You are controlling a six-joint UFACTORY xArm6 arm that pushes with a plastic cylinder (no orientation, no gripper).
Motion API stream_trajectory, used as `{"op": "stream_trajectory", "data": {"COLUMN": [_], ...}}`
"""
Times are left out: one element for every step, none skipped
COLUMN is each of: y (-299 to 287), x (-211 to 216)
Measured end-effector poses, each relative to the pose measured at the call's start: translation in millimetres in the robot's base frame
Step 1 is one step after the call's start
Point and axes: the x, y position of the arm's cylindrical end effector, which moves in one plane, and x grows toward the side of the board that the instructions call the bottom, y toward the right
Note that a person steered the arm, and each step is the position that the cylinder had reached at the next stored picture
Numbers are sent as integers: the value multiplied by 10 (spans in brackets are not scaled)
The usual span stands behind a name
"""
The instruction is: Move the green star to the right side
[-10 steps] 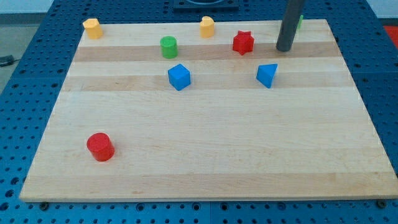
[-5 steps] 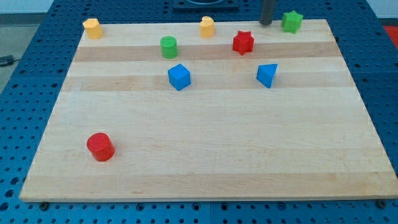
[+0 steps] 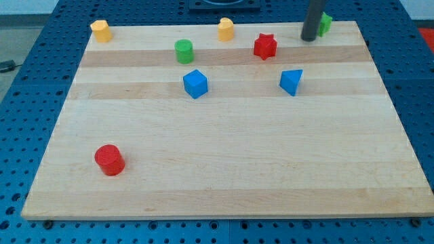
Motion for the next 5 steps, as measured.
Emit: {"op": "stream_trajectory", "data": {"y": [-535, -527, -523, -360, -62], "x": [-85, -298, -357, -357, -358]}}
